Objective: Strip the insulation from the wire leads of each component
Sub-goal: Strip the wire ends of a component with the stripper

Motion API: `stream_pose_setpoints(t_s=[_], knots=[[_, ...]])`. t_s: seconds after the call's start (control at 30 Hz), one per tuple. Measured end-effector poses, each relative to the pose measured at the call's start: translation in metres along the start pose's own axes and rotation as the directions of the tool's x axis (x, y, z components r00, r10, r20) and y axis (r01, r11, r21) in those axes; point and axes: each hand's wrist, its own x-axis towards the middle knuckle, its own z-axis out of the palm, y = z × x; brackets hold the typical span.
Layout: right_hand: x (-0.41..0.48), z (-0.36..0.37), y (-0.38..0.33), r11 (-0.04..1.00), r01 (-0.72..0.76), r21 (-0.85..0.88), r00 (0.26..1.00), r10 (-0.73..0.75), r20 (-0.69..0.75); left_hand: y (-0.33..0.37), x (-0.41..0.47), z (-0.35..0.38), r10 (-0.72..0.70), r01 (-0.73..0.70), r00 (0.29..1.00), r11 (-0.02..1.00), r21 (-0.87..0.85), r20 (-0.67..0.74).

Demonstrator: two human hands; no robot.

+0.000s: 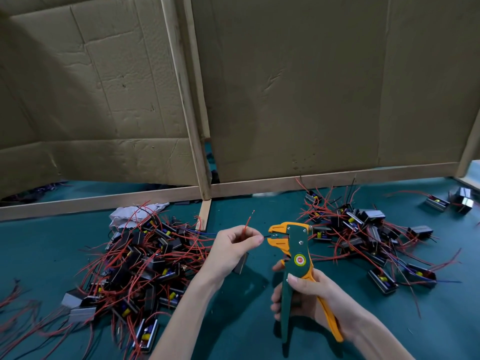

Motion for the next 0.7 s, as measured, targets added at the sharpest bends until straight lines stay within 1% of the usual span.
stream_pose_setpoints(t_s=[0.2, 0.43, 0.63, 0.7], knots=[[-0.001, -0.004, 0.002, 0.996, 0.022, -0.083, 1.000, -0.020, 0.023, 0.001, -0.001, -0.001, -0.040, 0.040, 0.999, 0.999, 0.012, 0.031], [-0.002, -0.005, 0.003, 0.985, 0.027, -0.173, 0.998, -0.018, 0.054, 0.004, -0.002, -0.004, -0.040, 0.039, 0.996, 0.999, 0.024, 0.081], [0.000, 0.000, 0.008, 0.976, -0.013, -0.220, 1.000, 0.011, -0.010, 0.006, -0.003, -0.013, -0.031, 0.018, 0.991, 0.995, 0.101, 0.133], [0.001, 0.004, 0.012, 0.973, -0.032, -0.227, 0.998, 0.020, -0.054, 0.005, -0.002, -0.016, -0.032, 0.015, 0.988, 0.993, 0.115, 0.150]])
